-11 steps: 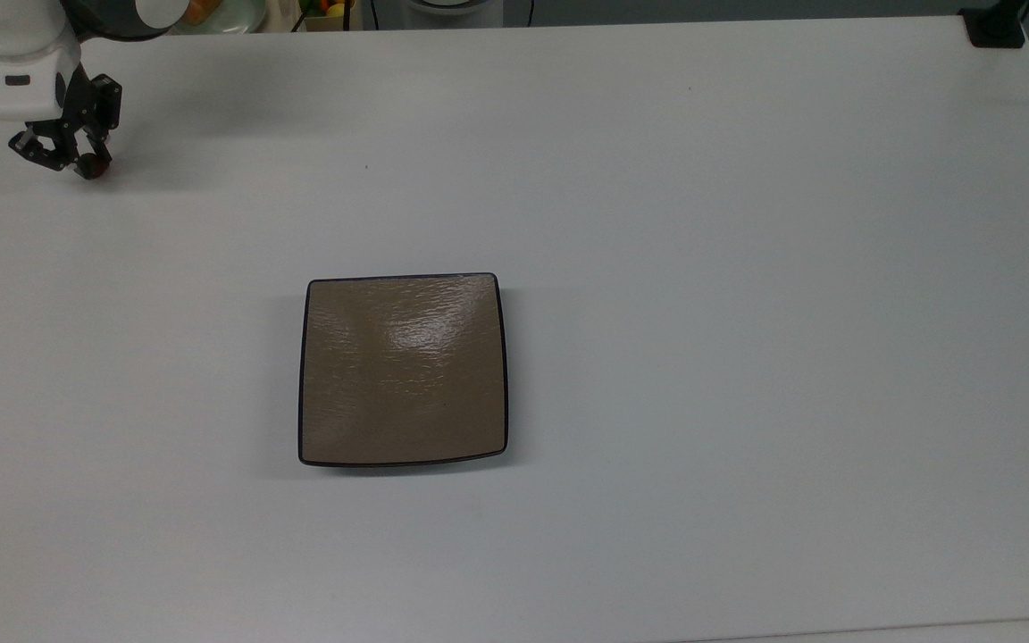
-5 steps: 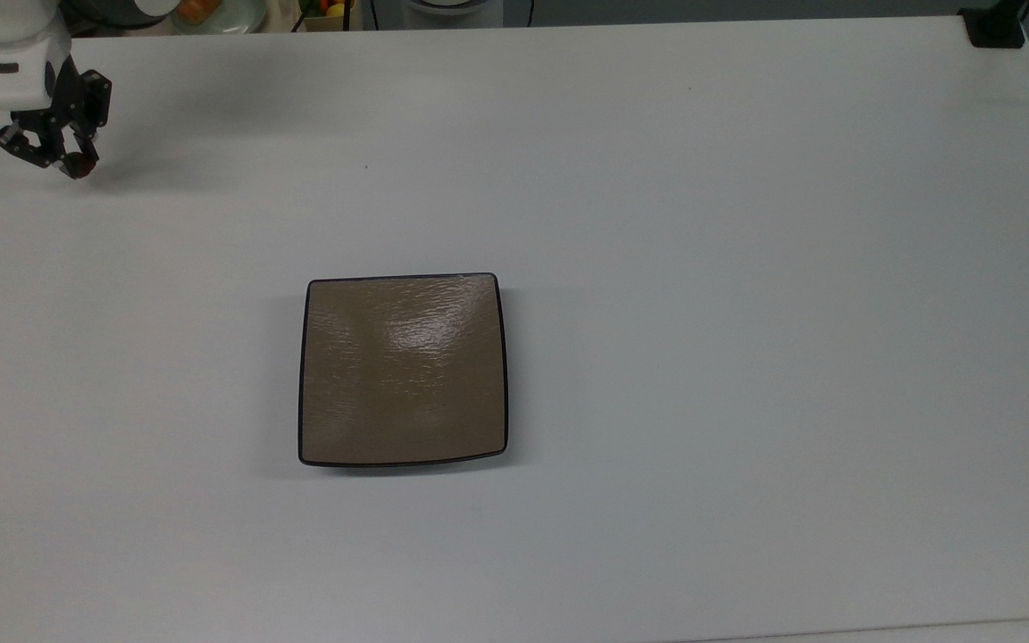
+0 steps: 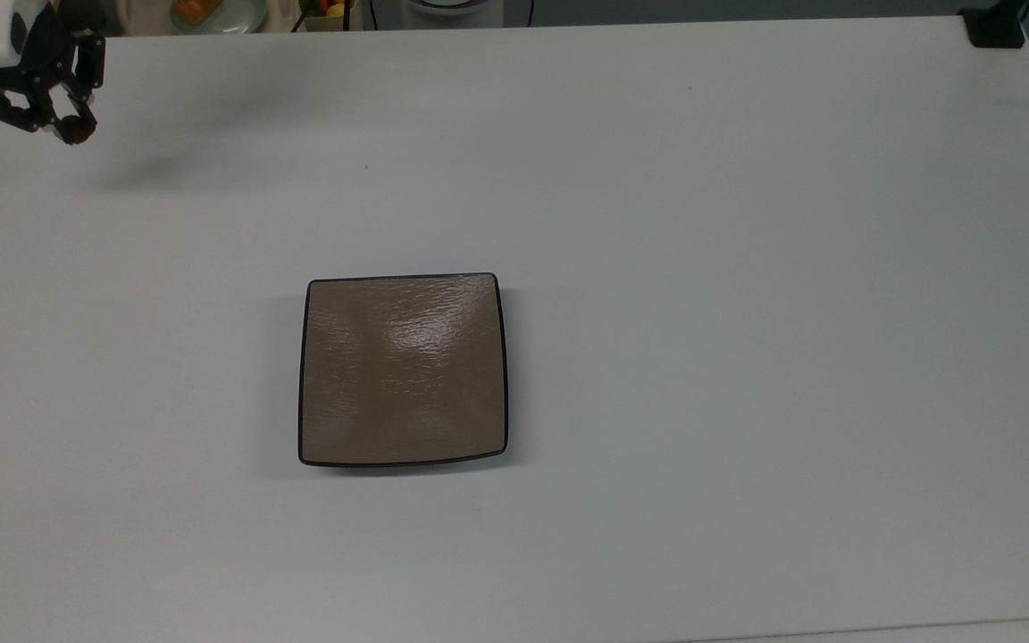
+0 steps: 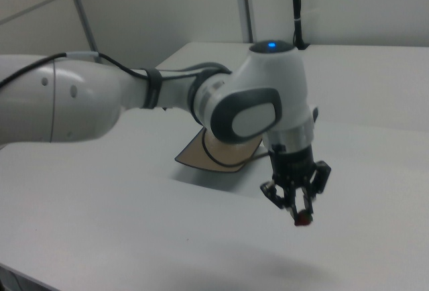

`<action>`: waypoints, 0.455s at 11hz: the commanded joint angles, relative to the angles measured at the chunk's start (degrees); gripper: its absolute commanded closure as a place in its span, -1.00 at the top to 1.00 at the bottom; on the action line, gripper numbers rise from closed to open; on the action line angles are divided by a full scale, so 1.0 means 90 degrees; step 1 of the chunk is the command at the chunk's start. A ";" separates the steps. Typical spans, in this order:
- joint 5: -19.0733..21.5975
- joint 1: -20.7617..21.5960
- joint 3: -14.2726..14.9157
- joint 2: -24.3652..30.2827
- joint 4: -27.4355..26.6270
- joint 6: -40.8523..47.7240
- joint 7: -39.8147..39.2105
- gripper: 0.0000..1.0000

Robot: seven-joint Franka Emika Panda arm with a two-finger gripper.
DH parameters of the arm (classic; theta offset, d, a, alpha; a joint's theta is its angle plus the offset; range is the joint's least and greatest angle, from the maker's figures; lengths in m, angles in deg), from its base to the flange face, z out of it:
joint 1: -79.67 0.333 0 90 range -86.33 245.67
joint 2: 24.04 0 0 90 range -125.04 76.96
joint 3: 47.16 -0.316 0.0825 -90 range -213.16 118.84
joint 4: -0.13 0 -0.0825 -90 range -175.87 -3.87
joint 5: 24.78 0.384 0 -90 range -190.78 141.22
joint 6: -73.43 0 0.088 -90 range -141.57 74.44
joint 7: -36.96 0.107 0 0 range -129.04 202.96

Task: Strawberries on a ceramic plate
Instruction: 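Lift the strawberry and carry it toward the brown plate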

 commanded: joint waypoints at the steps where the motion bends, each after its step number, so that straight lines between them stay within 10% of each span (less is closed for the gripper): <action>1: -0.0026 0.0496 0.0031 0.0499 0.0132 0.0493 0.1341 -1.00; 5: 0.0013 0.0946 0.0031 0.0676 0.0795 0.1742 0.2496 -1.00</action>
